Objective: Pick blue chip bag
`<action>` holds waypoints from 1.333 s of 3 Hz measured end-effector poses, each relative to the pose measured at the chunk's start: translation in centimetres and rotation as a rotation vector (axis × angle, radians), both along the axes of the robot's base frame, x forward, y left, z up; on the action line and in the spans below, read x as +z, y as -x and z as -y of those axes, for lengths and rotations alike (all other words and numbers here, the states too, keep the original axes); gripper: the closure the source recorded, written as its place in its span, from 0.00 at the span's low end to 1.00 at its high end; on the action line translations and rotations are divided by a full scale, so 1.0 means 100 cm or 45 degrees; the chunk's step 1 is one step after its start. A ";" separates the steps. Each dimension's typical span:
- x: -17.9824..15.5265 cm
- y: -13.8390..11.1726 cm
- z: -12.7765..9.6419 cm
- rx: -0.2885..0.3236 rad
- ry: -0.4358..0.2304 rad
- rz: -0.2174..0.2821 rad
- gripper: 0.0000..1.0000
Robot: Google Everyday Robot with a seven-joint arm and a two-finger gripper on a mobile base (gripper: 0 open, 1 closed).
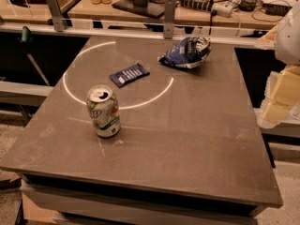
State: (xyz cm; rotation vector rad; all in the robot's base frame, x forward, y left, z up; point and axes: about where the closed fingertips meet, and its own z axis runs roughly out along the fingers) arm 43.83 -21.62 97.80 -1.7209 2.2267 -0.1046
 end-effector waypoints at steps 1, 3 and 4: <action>0.000 0.000 0.000 0.000 0.000 0.000 0.00; 0.023 -0.053 0.015 -0.052 -0.289 0.248 0.00; 0.035 -0.103 0.017 -0.114 -0.431 0.409 0.00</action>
Offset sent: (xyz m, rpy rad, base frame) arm 0.0530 -0.0124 0.0247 0.2338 -0.2145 0.0028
